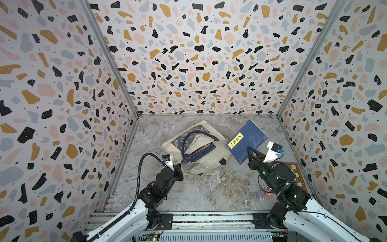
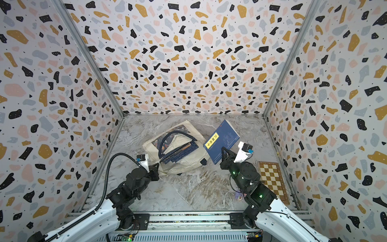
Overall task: Take out the books from the canvas bag
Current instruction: Place the book at the center of the board.
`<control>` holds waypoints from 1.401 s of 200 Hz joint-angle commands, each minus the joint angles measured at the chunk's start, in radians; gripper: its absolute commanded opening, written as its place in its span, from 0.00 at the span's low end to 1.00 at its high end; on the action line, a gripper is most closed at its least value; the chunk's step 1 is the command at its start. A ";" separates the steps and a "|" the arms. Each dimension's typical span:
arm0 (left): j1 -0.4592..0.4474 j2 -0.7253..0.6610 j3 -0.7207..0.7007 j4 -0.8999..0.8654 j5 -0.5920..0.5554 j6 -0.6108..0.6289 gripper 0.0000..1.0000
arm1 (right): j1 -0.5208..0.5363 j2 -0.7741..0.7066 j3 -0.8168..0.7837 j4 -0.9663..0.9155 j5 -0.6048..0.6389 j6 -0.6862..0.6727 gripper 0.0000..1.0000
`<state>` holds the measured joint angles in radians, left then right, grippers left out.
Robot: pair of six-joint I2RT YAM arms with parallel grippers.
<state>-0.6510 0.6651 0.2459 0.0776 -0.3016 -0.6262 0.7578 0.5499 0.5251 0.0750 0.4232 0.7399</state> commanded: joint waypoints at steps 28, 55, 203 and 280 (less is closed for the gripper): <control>0.004 0.004 0.027 -0.016 -0.052 -0.009 0.00 | -0.193 0.046 0.000 -0.045 -0.011 0.207 0.00; 0.004 0.003 0.029 -0.020 -0.051 -0.007 0.00 | -0.338 0.097 -0.026 -0.007 -0.145 0.296 0.00; 0.004 0.009 0.030 -0.016 -0.048 -0.006 0.00 | -0.461 0.522 -0.222 0.288 -0.102 0.812 0.00; 0.004 0.010 0.032 -0.016 -0.053 -0.003 0.00 | -0.465 0.773 -0.134 0.341 -0.078 0.947 0.00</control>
<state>-0.6510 0.6735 0.2516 0.0677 -0.3027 -0.6296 0.3000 1.2793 0.3367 0.3756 0.2985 1.6310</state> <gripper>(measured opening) 0.047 0.119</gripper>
